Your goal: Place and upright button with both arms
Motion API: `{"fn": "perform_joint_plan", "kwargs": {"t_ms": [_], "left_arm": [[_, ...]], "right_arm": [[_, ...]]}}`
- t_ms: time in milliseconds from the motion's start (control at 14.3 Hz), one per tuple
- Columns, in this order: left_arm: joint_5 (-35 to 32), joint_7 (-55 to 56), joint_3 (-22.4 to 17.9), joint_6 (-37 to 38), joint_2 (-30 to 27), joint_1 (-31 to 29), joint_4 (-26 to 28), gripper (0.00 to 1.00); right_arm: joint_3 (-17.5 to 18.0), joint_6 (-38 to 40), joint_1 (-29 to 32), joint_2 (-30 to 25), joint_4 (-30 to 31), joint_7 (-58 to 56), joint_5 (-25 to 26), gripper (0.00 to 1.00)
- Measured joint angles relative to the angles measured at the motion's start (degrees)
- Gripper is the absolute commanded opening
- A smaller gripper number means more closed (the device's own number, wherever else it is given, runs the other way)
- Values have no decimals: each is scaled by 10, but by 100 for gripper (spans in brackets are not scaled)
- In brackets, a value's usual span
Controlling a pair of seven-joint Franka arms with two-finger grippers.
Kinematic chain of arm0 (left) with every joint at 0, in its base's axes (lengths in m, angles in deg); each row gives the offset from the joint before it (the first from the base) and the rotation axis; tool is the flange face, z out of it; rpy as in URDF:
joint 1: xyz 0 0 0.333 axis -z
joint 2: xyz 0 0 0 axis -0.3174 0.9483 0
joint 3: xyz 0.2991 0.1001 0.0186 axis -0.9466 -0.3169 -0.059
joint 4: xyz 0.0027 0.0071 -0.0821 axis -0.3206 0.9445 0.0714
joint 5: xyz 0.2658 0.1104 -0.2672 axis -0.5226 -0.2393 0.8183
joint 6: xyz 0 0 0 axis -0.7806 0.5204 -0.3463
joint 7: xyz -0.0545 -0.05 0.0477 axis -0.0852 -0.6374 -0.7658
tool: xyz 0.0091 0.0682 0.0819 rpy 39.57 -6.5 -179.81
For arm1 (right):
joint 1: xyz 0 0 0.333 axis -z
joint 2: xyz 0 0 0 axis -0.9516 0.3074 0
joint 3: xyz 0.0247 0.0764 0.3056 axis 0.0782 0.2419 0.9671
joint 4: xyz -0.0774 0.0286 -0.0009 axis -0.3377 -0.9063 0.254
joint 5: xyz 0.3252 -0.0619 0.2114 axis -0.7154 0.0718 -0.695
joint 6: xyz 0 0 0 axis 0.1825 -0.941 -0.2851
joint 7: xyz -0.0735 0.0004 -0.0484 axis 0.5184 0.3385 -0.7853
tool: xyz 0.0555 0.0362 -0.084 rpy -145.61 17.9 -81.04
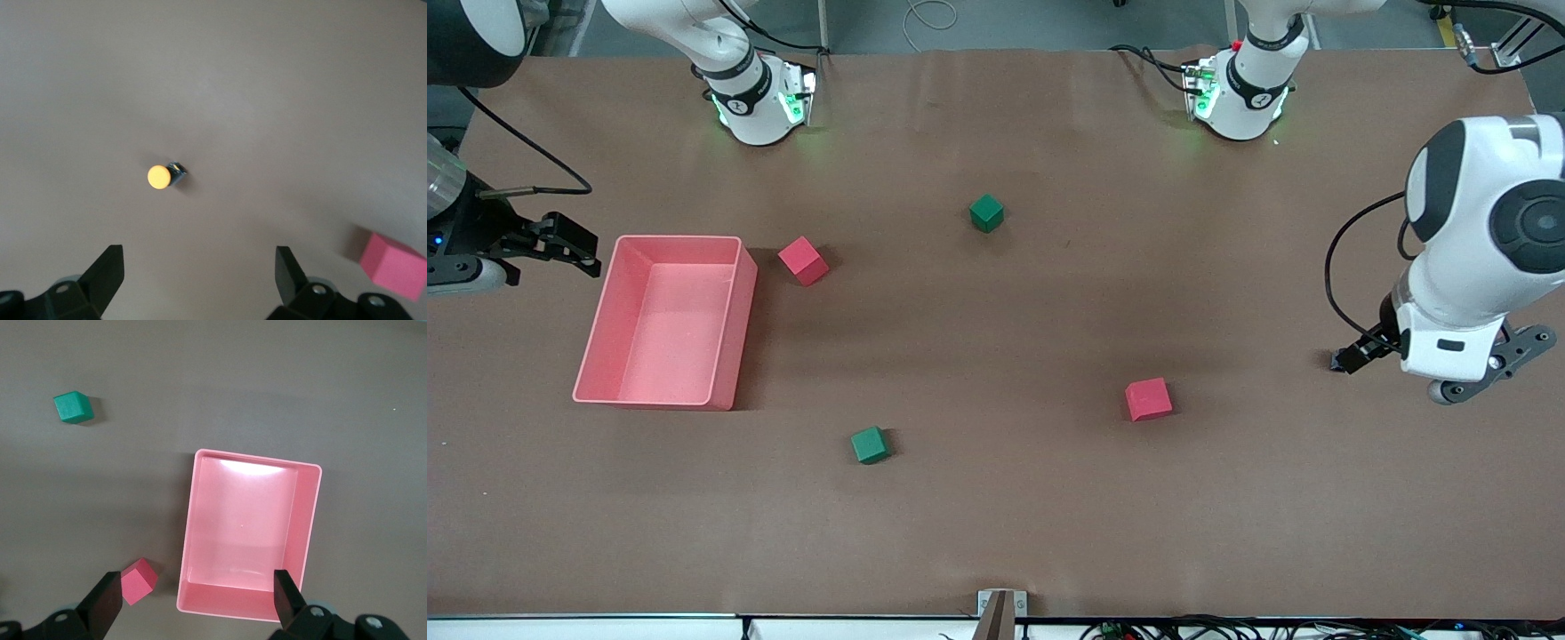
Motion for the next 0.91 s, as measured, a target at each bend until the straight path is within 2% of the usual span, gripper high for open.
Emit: {"fn": "perform_joint_plan", "kwargs": {"t_ms": [490, 910], "left_arm": [[76, -143, 0, 60, -31, -8, -27, 100], [127, -250, 1, 70, -32, -22, -58, 100]], "right_arm": [[-7, -5, 2, 0, -10, 0, 0, 100], [-12, -15, 13, 0, -12, 1, 0, 100]]}}
